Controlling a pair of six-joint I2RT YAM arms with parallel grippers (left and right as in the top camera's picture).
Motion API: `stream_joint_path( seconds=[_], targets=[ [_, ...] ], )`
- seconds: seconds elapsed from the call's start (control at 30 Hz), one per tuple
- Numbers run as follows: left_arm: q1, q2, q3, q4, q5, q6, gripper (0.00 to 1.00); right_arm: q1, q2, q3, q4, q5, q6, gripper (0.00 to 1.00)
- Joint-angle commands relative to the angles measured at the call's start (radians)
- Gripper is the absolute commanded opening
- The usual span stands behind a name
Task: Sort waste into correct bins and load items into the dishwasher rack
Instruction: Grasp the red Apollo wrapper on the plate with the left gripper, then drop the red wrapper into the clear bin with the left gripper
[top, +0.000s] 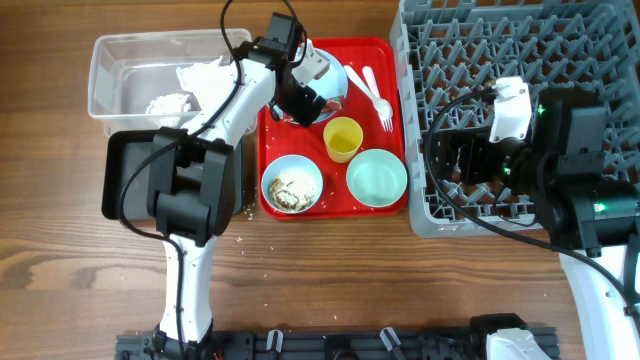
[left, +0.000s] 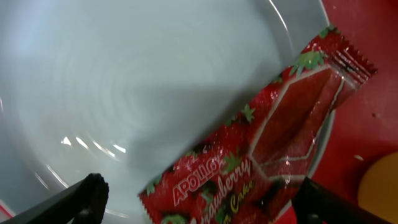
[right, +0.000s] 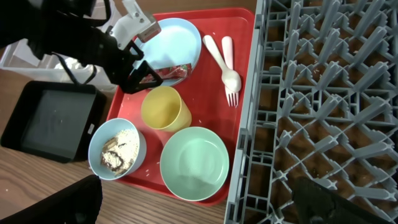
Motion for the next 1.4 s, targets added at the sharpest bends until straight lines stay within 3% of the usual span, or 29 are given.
stream_joint_path(
  seconds=[0.0, 0.1, 0.23, 0.33, 0.5, 0.63, 0.8, 1.0, 1.07, 1.17, 1.2, 1.27, 1.37],
  targets=[
    [-0.001, 0.048, 0.006, 0.027, 0.013, 0.016, 0.9, 0.0, 0.006, 0.02, -0.001, -0.013, 0.01, 1.0],
    [-0.001, 0.056, 0.006, 0.042, 0.013, 0.015, 0.78, 0.0, 0.006, 0.02, -0.001, -0.013, 0.01, 1.0],
    [-0.001, 0.057, 0.006, 0.061, 0.013, 0.011, 0.5, 0.0, 0.006, 0.02, -0.001, -0.013, 0.01, 1.0],
    [-0.006, 0.056, 0.006, 0.087, 0.016, -0.019, 0.04, 0.0, 0.006, 0.02, -0.001, -0.013, 0.01, 1.0],
    [-0.027, 0.007, 0.052, 0.09, 0.016, -0.236, 0.04, 0.0, 0.006, 0.02, -0.001, -0.013, 0.01, 1.0],
    [-0.011, -0.122, 0.159, -0.035, 0.005, -0.417, 0.04, 0.0, 0.006, 0.02, -0.001, -0.013, 0.009, 1.0],
    [0.086, -0.284, 0.181, -0.133, -0.04, -0.499, 0.04, 0.0, 0.006, 0.02, 0.001, -0.009, 0.006, 1.0],
    [0.227, -0.226, 0.157, -0.177, -0.142, -0.597, 0.05, 0.0, 0.007, 0.02, 0.019, -0.009, 0.007, 1.0],
    [0.263, -0.165, 0.151, -0.174, -0.142, -0.604, 0.17, 0.0, 0.007, 0.02, 0.023, -0.009, 0.006, 1.0],
    [0.285, -0.108, 0.151, -0.172, -0.142, -0.603, 0.63, 0.0, 0.007, 0.02, 0.023, -0.009, 0.006, 1.0],
    [0.285, -0.107, 0.151, -0.17, -0.142, -0.602, 0.71, 0.0, 0.007, 0.02, 0.023, -0.009, 0.006, 1.0],
    [0.283, -0.12, 0.153, -0.167, -0.132, -0.602, 0.8, 0.0, 0.007, 0.02, 0.023, -0.01, 0.006, 1.0],
    [0.274, -0.188, 0.153, -0.213, -0.043, -0.602, 0.8, 0.0, 0.007, 0.02, 0.022, -0.01, 0.006, 1.0]
  ],
)
